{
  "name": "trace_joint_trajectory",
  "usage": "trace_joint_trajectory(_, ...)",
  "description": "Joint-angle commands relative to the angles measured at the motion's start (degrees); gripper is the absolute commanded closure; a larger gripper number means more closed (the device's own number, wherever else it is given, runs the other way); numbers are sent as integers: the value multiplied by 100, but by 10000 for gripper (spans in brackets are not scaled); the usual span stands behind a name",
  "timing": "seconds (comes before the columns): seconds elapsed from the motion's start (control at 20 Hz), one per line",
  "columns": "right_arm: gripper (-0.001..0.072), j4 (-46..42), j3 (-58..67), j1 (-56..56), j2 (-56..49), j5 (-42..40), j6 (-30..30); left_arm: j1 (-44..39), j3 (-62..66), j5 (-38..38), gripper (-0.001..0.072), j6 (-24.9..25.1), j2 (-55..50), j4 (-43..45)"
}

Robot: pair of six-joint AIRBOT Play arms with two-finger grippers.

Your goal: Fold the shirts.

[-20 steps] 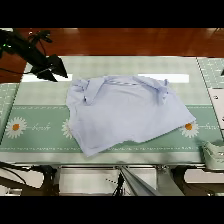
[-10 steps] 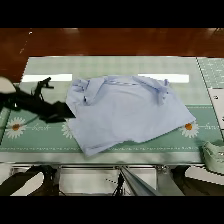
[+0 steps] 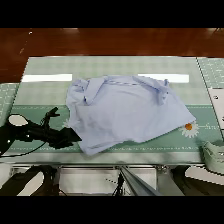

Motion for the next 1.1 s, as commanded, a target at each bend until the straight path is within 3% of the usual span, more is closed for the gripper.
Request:
trace_joint_trajectory(0.0,337,-20,-105,-4,0,-61,-22,-254,-136,-101,-13,68,-315,149)
trace_joint_trajectory(0.2,337,-15,-120,-4,-4,59,-22,-1307,-133,280,-13,74,-901,-111)
trace_joint_trajectory(0.35,337,-11,-120,-4,-4,114,-22,-1904,-131,1342,-13,243,-1233,-1200)
trace_joint_trajectory(0.5,337,2,-120,-4,-4,173,-22,-2194,-129,2288,-13,164,-1504,-1576)
trace_joint_trajectory(0.55,337,4,-118,-4,-4,168,-22,-2194,-129,2361,161,153,-1578,-1576)
trace_joint_trajectory(0.6,337,2,-120,-4,-4,160,-22,-2186,-131,2352,449,179,-1624,-1569)
trace_joint_trajectory(0.65,337,2,-120,-4,-4,153,-22,-2184,-129,2323,597,212,-1633,-1572)
trace_joint_trajectory(0.8,337,-131,-136,-4,-4,103,-22,-2184,-129,2044,682,522,-1631,-1574)
trace_joint_trajectory(1.0,365,-382,-1049,-33,-4,286,-50,-2184,-129,1917,682,544,-1631,-1574)
trace_joint_trajectory(1.05,323,-70,-1458,-33,-4,227,-197,-2184,-129,1917,682,542,-1628,-1574)
